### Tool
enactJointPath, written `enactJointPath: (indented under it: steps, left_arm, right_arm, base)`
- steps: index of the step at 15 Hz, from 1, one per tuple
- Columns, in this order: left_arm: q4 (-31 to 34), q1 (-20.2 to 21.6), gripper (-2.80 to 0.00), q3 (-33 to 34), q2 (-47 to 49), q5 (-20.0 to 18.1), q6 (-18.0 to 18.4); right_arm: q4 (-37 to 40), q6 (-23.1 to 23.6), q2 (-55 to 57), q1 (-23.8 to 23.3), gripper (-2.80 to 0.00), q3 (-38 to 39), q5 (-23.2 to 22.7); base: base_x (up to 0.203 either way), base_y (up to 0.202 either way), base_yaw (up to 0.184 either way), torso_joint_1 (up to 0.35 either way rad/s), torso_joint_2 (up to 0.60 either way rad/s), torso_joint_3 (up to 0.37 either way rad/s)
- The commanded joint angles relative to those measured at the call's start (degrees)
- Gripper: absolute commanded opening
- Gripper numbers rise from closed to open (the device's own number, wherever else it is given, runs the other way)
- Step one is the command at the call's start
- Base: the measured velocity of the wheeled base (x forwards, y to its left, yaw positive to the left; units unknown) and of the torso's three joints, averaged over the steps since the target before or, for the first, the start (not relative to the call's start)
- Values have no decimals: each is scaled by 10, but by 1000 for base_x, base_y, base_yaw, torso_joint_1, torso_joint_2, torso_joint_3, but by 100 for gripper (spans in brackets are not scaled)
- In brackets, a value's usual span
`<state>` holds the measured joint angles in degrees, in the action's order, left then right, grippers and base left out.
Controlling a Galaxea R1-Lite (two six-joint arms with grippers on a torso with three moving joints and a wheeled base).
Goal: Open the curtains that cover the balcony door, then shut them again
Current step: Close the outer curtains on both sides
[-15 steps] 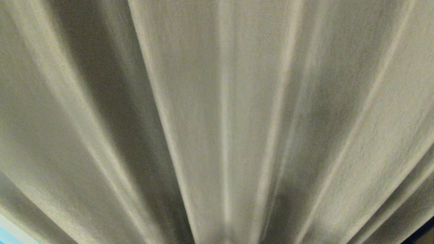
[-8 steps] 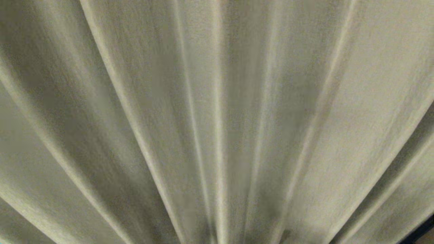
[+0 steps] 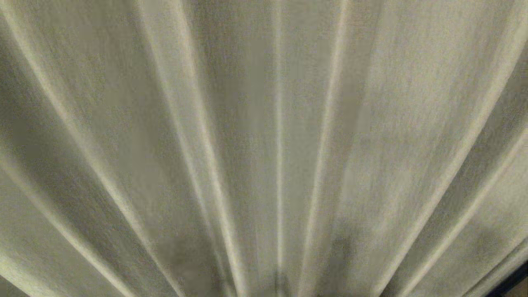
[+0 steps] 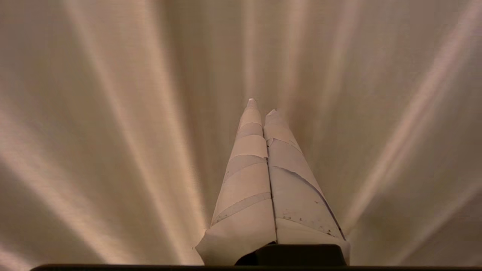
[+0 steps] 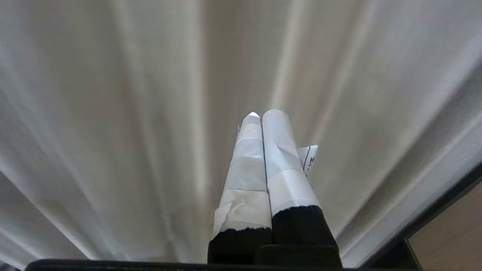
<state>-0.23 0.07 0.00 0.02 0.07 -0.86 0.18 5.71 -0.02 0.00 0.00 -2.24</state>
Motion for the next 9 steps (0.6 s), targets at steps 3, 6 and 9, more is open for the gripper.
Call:
enactJointPath:
  steps: [3,6,9]
  left_arm:
    - [0,0,-280,0,0,0,0]
    - [0,0,-280,0,0,0,0]
    - [0,0,-280,0,0,0,0]
  right_arm:
    - [0,1,0,0,-280,0,0]
    - [1,4,0,0,-280,0,0]
    - [1,2,0,0,-280,0,1]
  base:
    - [0,0,0,0,0,0]
    - [0,0,0,0,0,0]
    - [0,0,0,0,0,0]
